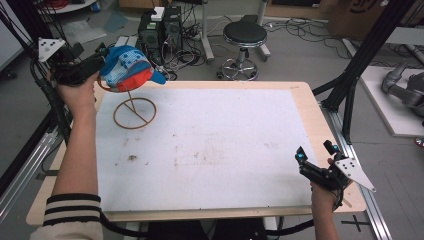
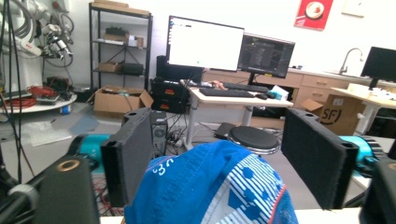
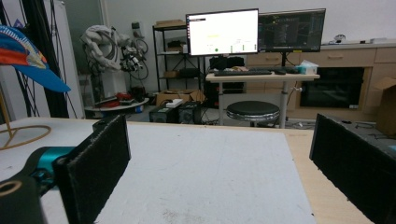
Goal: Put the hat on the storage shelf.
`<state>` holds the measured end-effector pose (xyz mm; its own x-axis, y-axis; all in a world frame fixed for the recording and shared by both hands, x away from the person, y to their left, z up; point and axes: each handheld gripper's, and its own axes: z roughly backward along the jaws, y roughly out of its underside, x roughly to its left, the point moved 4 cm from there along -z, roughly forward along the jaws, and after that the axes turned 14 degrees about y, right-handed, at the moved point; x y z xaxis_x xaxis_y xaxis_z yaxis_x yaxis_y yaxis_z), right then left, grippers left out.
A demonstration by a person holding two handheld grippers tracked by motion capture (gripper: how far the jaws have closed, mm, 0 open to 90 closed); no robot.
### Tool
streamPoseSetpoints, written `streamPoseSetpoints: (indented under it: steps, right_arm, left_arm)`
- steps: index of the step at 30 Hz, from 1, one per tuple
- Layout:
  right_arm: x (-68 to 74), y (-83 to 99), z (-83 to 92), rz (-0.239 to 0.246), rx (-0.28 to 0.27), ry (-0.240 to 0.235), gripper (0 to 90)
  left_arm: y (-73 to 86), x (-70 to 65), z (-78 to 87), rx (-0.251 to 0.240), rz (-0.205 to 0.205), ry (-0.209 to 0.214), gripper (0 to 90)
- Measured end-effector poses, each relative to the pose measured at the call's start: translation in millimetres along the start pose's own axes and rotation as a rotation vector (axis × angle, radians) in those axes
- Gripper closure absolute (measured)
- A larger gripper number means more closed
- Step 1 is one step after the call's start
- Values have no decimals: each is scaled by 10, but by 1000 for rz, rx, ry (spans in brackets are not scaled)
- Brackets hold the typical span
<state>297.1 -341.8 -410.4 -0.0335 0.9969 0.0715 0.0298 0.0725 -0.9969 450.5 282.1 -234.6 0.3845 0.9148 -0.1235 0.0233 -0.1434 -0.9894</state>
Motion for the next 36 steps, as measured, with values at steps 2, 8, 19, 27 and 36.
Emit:
streamPoseSetpoints:
  steps: [2, 8, 19, 27, 36]
  right_arm:
    - [0, -1, 0, 0, 0, 1, 48]
    - [8, 1, -12, 2, -1, -1, 48]
    - [63, -10, -44, -1, -2, -11, 48]
    - [85, -18, -55, -1, -7, -17, 48]
    - [80, -29, -63, -9, -14, -17, 48]
  left_arm:
    - [-16, -24, 44, -7, -4, 12, 232]
    - [-91, -110, 191, -42, -18, 31, 203]
    - [-96, -203, 474, -102, -43, 37, 199]
    - [-64, -251, 728, -155, -53, 35, 191]
    - [63, -281, 1013, -180, -69, 32, 188]
